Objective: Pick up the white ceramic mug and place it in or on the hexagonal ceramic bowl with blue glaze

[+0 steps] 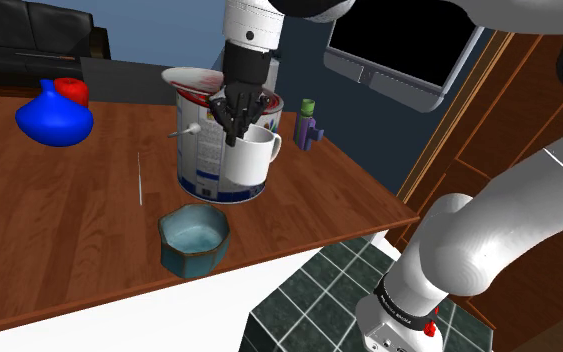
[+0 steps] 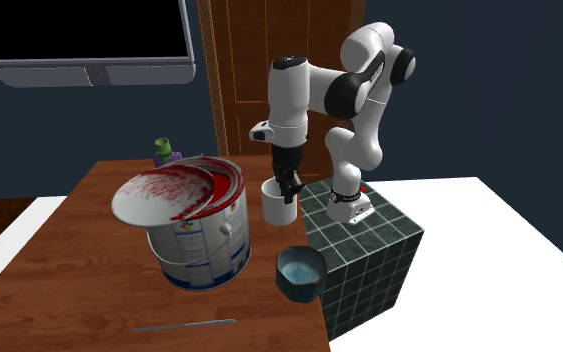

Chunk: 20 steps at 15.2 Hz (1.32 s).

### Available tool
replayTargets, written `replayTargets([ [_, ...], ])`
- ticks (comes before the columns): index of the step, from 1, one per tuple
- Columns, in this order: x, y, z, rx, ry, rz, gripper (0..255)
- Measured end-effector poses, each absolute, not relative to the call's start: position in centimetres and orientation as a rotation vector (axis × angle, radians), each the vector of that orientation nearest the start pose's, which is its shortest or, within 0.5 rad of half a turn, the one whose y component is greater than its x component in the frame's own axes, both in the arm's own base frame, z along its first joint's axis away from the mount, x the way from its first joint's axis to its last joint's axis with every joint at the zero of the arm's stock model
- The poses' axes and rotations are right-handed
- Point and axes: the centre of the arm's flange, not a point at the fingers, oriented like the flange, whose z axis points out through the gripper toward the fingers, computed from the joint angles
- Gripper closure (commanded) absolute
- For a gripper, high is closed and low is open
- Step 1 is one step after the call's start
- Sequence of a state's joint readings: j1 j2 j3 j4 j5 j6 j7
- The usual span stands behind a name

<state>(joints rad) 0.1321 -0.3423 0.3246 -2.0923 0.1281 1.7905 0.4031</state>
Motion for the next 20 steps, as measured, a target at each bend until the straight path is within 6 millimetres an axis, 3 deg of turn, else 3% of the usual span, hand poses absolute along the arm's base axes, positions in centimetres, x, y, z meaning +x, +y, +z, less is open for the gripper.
replayTargets([
  [7,38.9,31.7,59.0,-3.115,-0.019,-0.025,255],
  [9,38.6,33.4,59.2,-3.115,-0.018,-0.025,255],
  [20,38.7,33.9,54.0,-3.115,-0.015,-0.024,255],
])
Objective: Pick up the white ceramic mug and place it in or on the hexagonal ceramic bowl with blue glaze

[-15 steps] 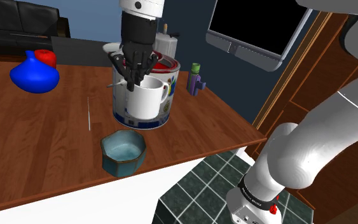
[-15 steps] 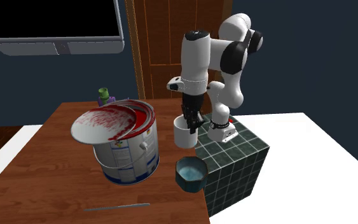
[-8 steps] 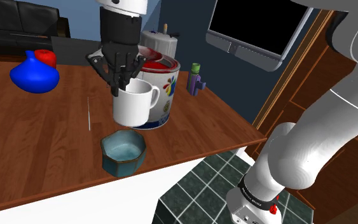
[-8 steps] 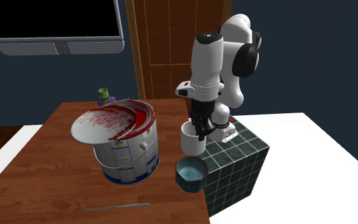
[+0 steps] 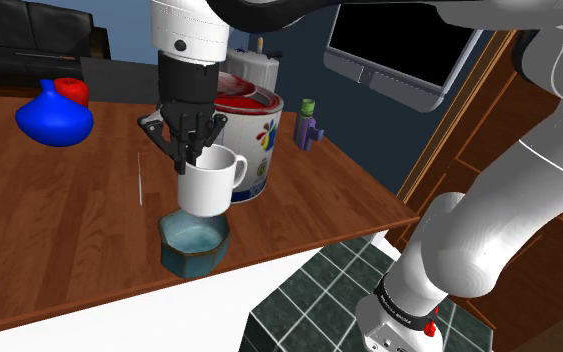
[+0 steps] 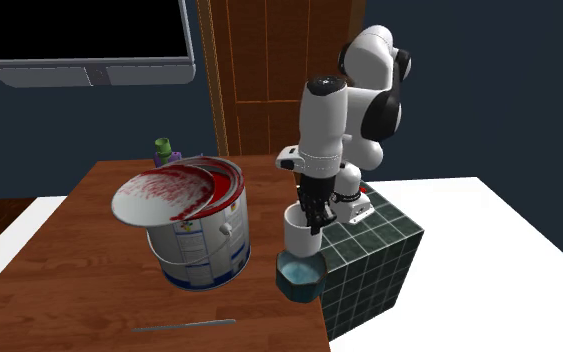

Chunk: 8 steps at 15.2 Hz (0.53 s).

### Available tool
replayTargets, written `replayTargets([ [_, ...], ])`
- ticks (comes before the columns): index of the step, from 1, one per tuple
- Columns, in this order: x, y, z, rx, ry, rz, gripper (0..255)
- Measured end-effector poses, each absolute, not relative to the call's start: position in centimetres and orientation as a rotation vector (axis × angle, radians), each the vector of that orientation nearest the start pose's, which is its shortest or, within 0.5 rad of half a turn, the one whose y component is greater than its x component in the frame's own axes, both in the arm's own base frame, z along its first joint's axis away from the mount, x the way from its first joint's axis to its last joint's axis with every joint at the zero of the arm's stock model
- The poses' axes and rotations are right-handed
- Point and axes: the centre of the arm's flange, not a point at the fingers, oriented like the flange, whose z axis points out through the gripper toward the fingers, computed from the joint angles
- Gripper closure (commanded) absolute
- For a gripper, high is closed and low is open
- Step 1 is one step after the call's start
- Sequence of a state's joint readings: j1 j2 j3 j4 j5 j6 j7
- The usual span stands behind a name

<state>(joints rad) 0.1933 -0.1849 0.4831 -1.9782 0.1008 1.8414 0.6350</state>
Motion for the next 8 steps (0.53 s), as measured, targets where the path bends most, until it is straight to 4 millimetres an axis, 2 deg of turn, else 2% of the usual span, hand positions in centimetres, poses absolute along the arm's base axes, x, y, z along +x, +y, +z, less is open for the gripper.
replayTargets([
  [8,38.6,34.0,49.8,-3.115,-0.016,-0.024,255],
])
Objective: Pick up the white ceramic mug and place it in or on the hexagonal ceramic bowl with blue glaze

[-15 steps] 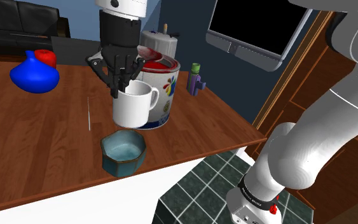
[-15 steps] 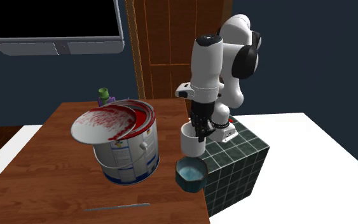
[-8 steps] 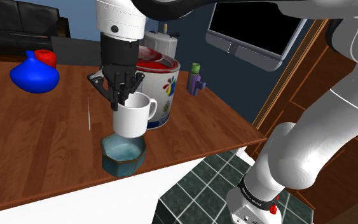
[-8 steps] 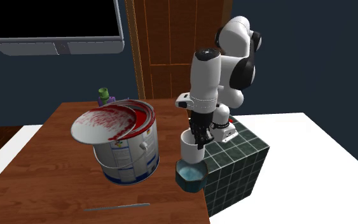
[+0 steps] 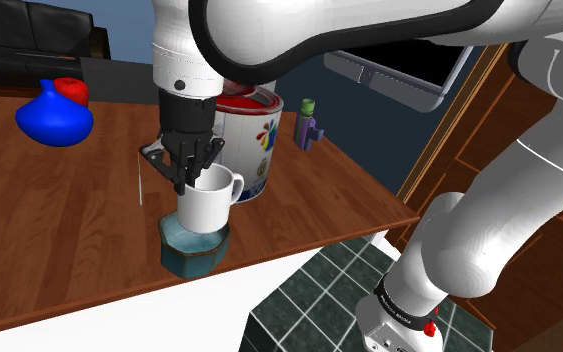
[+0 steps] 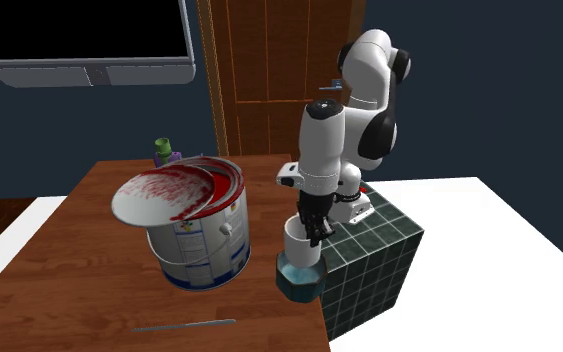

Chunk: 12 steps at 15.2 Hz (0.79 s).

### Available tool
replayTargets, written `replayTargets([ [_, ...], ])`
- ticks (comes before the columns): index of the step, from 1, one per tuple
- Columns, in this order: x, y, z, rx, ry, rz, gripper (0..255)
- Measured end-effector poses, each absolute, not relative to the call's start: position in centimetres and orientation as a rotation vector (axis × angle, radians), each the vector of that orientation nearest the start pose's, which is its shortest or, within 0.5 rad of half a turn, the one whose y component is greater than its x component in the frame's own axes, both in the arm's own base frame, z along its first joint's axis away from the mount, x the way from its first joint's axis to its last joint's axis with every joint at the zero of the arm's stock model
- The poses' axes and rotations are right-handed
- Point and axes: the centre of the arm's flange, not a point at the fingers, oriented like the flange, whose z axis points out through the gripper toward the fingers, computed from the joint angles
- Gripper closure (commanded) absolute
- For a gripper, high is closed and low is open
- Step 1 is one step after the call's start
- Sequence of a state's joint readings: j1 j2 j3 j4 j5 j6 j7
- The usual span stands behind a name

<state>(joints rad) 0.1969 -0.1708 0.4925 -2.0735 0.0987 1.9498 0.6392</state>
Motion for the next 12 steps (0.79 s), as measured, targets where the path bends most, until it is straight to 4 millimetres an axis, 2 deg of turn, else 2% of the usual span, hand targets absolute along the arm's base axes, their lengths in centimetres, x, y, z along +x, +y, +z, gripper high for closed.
replayTargets([
  [3,38.7,33.8,48.1,-3.115,-0.015,-0.024,255],
  [9,38.6,33.9,47.7,-3.114,-0.015,-0.024,255],
  [10,38.6,33.9,47.7,-3.114,-0.015,-0.024,0],
  [12,38.6,33.9,47.8,-3.114,-0.015,-0.025,0],
])
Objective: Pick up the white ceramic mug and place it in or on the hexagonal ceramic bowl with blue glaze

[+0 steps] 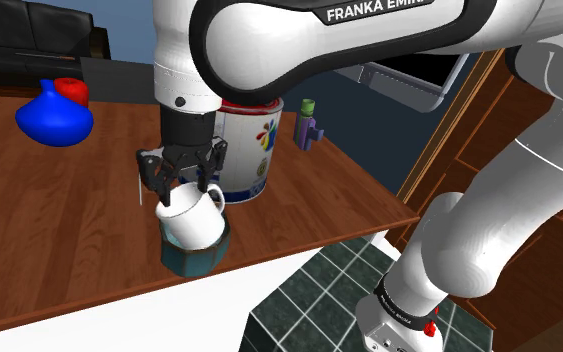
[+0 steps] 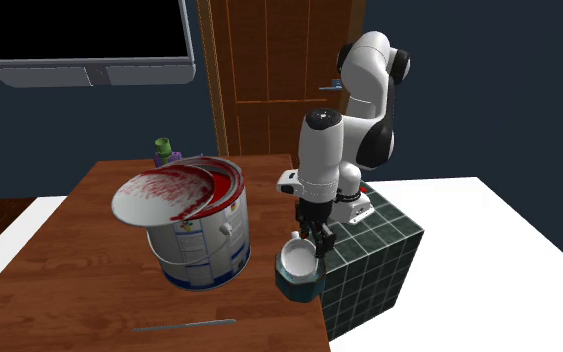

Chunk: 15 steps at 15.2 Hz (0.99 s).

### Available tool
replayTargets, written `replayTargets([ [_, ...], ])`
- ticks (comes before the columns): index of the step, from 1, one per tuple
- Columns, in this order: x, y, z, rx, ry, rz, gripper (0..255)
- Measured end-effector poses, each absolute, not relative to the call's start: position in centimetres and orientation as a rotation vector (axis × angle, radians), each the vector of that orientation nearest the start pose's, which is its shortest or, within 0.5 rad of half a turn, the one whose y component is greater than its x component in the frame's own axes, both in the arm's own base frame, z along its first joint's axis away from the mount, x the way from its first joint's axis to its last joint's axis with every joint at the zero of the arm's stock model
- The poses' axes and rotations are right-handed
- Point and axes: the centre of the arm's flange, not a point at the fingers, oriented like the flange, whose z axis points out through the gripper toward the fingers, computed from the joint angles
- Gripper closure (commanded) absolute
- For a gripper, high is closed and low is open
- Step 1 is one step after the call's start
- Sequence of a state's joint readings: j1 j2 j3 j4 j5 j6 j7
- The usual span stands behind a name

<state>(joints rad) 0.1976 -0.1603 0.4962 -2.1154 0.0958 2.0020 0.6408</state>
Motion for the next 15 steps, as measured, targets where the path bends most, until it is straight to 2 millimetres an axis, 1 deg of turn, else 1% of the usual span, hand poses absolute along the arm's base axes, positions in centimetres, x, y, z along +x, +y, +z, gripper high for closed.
replayTargets([
  [4,38.6,33.9,47.8,-3.114,-0.015,-0.025,0],
  [5,38.6,33.8,48.3,-3.114,-0.015,-0.025,0],
  [8,38.6,33.9,51.6,-3.114,-0.015,-0.027,0],
  [9,38.6,33.9,52.2,-3.114,-0.015,-0.027,0],
  [15,38.5,33.8,52.7,-3.114,-0.015,-0.025,0],
])
